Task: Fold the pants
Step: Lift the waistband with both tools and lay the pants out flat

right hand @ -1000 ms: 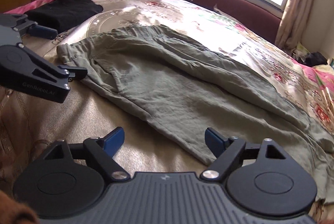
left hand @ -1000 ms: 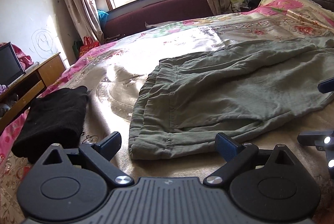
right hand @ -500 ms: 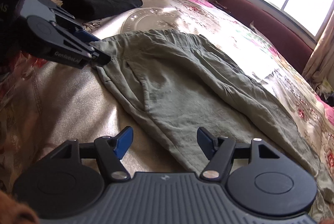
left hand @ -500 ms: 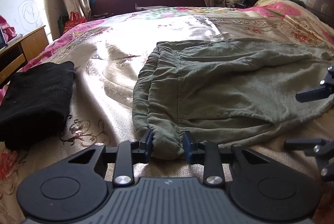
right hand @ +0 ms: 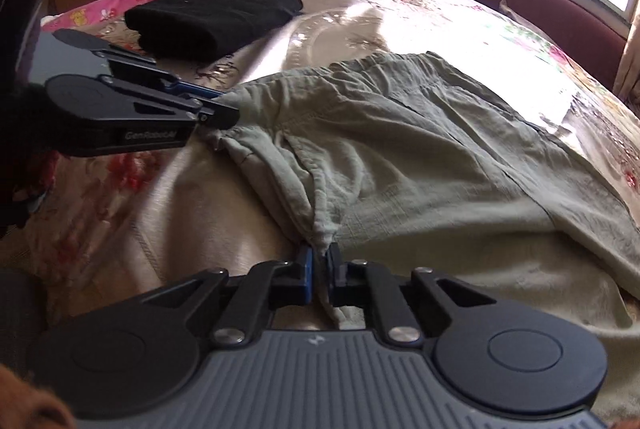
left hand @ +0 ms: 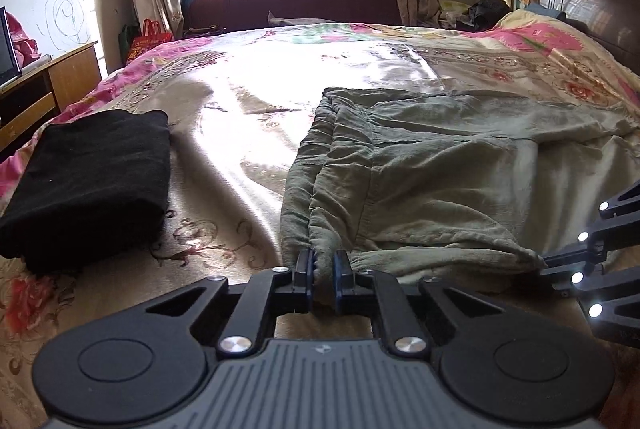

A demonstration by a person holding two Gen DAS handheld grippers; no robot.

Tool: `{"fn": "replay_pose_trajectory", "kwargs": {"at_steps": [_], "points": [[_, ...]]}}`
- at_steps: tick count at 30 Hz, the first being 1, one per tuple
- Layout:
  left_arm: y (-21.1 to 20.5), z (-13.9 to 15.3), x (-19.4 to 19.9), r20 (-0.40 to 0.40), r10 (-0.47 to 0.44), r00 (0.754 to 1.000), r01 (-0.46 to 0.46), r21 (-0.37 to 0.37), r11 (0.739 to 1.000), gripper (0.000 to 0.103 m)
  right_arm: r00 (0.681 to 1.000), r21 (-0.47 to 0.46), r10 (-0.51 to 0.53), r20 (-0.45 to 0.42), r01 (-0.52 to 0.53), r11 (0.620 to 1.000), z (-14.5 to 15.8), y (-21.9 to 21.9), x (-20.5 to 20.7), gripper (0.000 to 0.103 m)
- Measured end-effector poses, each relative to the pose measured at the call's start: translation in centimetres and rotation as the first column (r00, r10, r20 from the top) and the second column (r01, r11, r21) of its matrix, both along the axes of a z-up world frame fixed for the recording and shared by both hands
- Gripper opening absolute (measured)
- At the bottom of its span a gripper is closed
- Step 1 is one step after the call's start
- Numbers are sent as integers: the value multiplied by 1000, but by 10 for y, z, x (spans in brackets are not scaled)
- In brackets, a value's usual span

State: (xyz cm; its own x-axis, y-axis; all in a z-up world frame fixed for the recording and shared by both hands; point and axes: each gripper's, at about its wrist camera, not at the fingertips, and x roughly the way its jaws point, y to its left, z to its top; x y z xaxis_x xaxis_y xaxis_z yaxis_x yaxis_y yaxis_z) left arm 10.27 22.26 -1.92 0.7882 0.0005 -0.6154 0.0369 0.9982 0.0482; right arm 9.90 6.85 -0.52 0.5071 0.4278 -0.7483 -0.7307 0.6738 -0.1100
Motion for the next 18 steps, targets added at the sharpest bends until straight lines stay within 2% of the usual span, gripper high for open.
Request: {"fn": "replay_pose_trajectory", "kwargs": {"at_steps": [4,6,8,11,13,15,17,18], "points": [[19,1,-13,-15,36,999,-35,95,995,26,999,38,41,-28,-40,999,1,24,-11,10],[26,-1,-17,-14,65,998,-63,109,992,26,999,49,39,-18,-39,998,0,33,-17,13],[30,1,-20,-15,92,996,-90,105,990,26,999,64,43,-23,-42,997,4,31,-22,26],[25,10,-24,-1,116,993,-115,110,987,27,998,135,20,-59,-12,991,17,0,-27,34],[16,16,-28,21,115,993,-117,147,982,27,997,167,-50,-56,59,984,26,-36,-33,40],[7,21,-32,32,98,995,-102,172,980,27,983,181,-170,-72,181,967,27,-75,-33,42],[-7,24,-34,32,83,996,-88,193,977,27,949,162,-306,-74,314,936,24,-123,-33,42],[-18,26,-35,34,68,997,-74,201,977,27,923,145,-381,-61,386,911,21,-150,-32,42]]}}
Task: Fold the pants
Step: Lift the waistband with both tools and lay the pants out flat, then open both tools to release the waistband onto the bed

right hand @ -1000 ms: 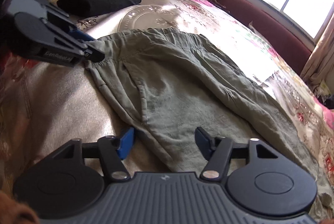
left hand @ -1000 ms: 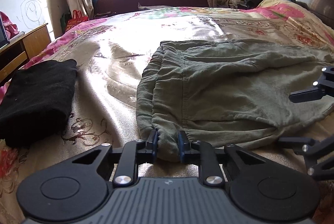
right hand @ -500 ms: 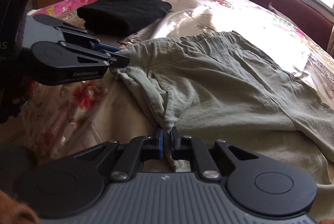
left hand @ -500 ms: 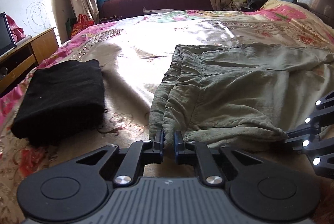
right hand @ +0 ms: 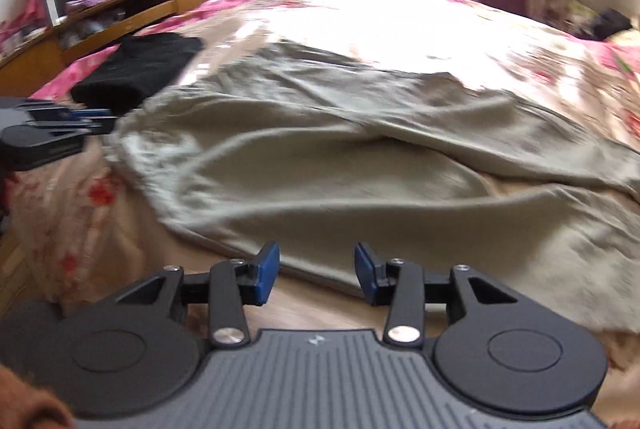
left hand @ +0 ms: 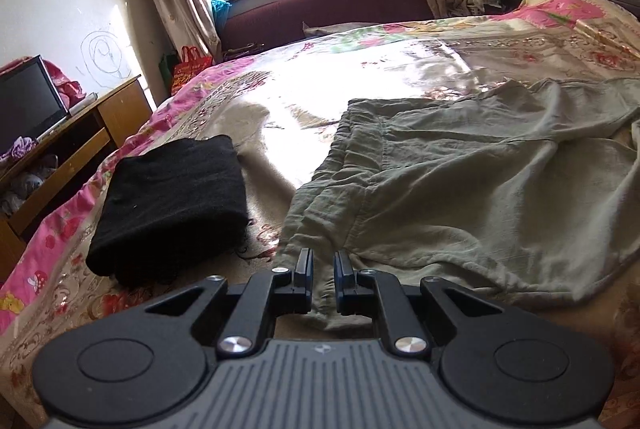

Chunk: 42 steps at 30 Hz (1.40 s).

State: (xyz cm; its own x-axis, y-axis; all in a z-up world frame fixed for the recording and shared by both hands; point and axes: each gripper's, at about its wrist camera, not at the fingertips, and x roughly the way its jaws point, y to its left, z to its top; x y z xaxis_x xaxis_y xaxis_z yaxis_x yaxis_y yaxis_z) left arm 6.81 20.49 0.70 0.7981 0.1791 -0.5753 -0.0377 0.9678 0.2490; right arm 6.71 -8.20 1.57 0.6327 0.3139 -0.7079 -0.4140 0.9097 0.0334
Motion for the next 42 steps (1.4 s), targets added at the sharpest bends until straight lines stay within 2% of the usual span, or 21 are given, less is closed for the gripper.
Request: {"fn": "replay_pose_trajectory", "kwargs": {"at_steps": [2,3,6,8,9,12,15,18,20,22,23,26,28,29,30,32,34,35,37,42], "points": [[-22,4,2,1,-36,999,36,-15,999,27,981,-22,-195,-20,195,981,-5,-60,11,42],[-37,5,5,-1,-67,998,66,-37,997,27,953,-12,-301,-40,301,953,-7,-94,17,42],[-90,5,18,-5,-181,983,180,-106,978,27,820,60,-566,-84,572,818,-12,-194,26,44],[-131,2,30,-15,-265,964,261,-133,956,27,723,119,-681,-116,691,713,-15,-250,29,46],[-156,0,37,-22,-314,949,308,-145,940,27,688,151,-713,-132,725,672,-16,-271,31,46],[-221,-7,53,-38,-440,897,430,-154,890,27,626,242,-761,-173,776,583,-25,-313,41,47],[-274,-12,59,-55,-528,848,518,-130,845,27,598,342,-767,-232,788,512,-37,-335,49,47],[-300,-16,64,-82,-553,829,541,-130,831,27,599,386,-766,-235,780,492,-45,-337,57,45],[-312,-20,67,-101,-553,827,540,-127,832,27,603,412,-755,-258,775,479,-49,-345,61,4],[-325,-22,68,-111,-546,830,534,-121,837,27,602,487,-731,-322,767,418,-53,-362,54,3],[-328,-22,70,-114,-546,830,534,-123,837,27,600,509,-733,-321,762,401,-51,-369,46,3],[-346,-18,68,-105,-566,818,553,-132,823,27,583,516,-765,-274,760,394,-37,-389,12,3],[-357,-20,64,-103,-585,805,571,-137,810,28,557,494,-791,-253,777,390,-34,-402,-9,4],[-364,-23,62,-110,-594,797,579,-143,803,29,554,472,-796,-245,785,401,-35,-406,-14,4],[-372,-27,62,-120,-600,791,584,-144,799,29,568,454,-784,-249,784,424,-40,-410,-15,4],[-382,-32,59,-133,-604,785,589,-139,796,30,590,453,-769,-248,772,446,-41,-413,-16,5],[-388,-31,56,-140,-614,777,600,-131,789,31,597,436,-767,-236,770,465,-33,-411,-15,12],[-389,-28,54,-136,-620,772,609,-119,784,34,589,427,-779,-216,774,467,-27,-410,-16,22],[-388,-21,51,-121,-624,772,617,-95,781,35,583,407,-798,-154,773,487,-15,-404,-22,32],[-376,1,45,-74,-612,787,606,-89,790,35,603,308,-798,6,758,575,9,-381,-52,33]]}}
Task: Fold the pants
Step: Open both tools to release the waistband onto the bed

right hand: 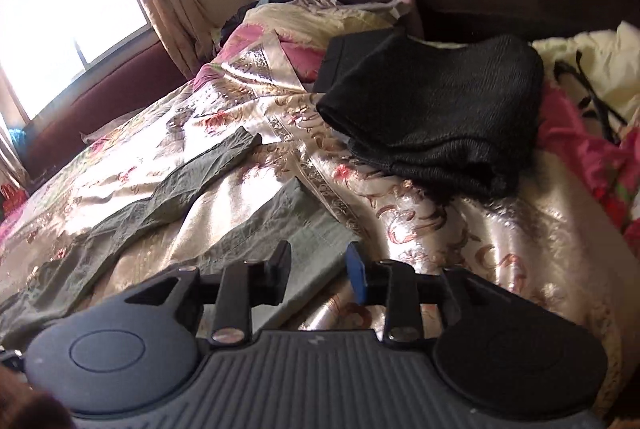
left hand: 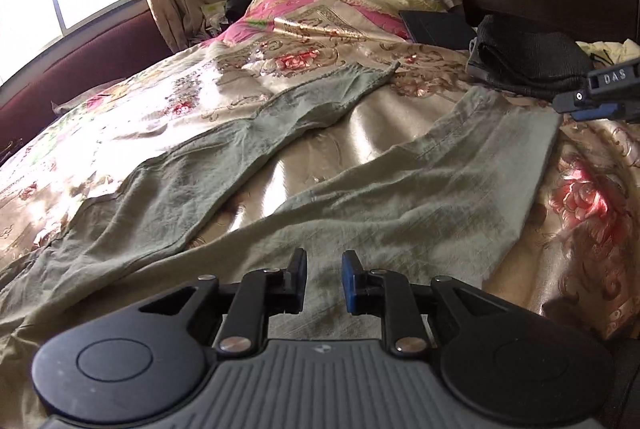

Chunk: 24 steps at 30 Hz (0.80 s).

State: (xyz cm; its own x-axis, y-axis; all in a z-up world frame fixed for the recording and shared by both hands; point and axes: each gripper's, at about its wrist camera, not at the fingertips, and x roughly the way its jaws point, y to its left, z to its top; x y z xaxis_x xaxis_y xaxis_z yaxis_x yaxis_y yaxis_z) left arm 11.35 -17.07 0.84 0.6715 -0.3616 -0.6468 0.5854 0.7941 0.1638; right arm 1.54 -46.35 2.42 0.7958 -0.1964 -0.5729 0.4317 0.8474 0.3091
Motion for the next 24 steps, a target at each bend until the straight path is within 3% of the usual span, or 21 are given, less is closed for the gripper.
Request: {"fn": "replay_pose_trajectory", "kwargs": {"at_steps": [3,7,18,24], "points": [[2,13,-10,39,-5,999,5,-17,1000,35,1000,-59,13,-13,-14,998,7,14,-17,33],[5,25,-31,76,-21,997,24,-35,999,37,998,-47,57,-11,-57,997,11,40,-37,33],[19,57,-78,162,22,987,-17,-28,999,62,954,-10,292,69,-292,956,30,122,-47,32],[32,65,-96,190,75,979,-73,-17,997,75,933,-1,342,113,-344,939,36,145,-63,33]]}}
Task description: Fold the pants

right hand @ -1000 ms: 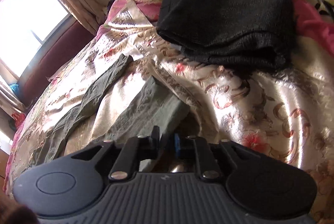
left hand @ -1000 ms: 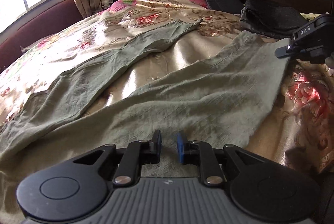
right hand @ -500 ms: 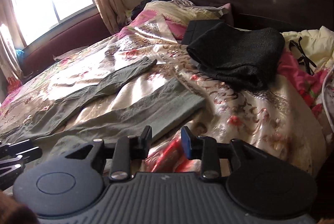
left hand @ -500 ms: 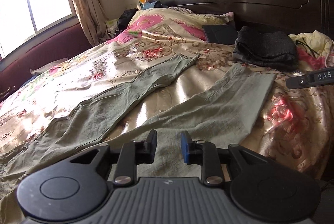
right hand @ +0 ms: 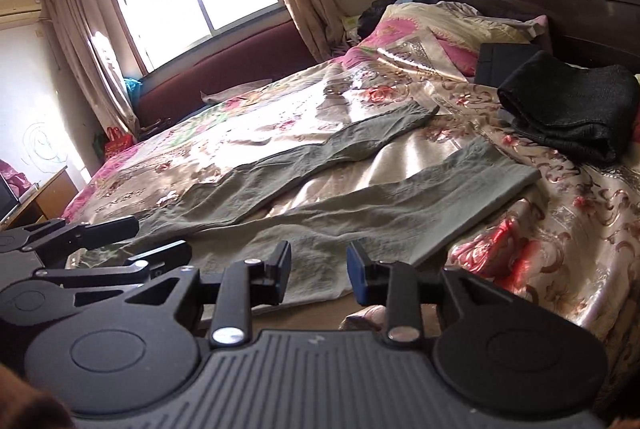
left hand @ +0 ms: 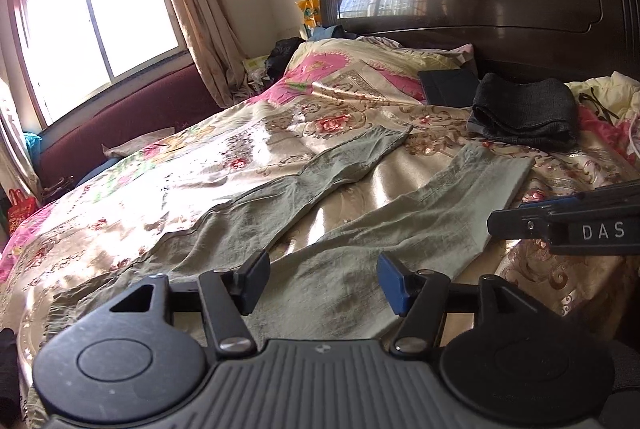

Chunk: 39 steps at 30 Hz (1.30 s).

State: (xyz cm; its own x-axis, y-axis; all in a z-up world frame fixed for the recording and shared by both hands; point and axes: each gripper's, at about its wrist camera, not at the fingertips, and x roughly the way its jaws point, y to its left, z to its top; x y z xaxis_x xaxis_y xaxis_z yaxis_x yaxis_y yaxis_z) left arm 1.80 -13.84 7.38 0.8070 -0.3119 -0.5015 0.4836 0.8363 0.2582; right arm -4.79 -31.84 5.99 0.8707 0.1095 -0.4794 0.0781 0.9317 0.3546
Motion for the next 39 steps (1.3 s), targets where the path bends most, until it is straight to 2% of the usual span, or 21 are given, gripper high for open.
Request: {"fn": "replay_pose_trajectory", "kwargs": {"at_steps": [5,9,12,16,26,32,39], "points": [[1,3,-17,39,12,999,-13,28,1000,95,999,12,32,17,-32,999,0,11,-10,34],[0,3,-25,54,14,998,-17,50,999,97,998,18,53,25,-54,998,0,15,-12,35],[-1,2,-26,51,19,998,-22,57,998,103,997,25,62,36,-63,998,0,16,-14,35],[-2,1,-30,67,20,998,-25,82,996,103,998,44,64,27,-65,997,-5,17,-14,38],[4,-4,-27,41,57,998,-61,96,993,103,995,65,89,41,-91,994,-5,21,-15,38],[10,-4,-25,41,89,995,-92,91,992,103,992,54,126,21,-127,990,-8,30,-8,38],[12,-4,-24,37,90,995,-94,105,990,103,991,77,133,16,-134,988,-11,29,-5,38]]}}
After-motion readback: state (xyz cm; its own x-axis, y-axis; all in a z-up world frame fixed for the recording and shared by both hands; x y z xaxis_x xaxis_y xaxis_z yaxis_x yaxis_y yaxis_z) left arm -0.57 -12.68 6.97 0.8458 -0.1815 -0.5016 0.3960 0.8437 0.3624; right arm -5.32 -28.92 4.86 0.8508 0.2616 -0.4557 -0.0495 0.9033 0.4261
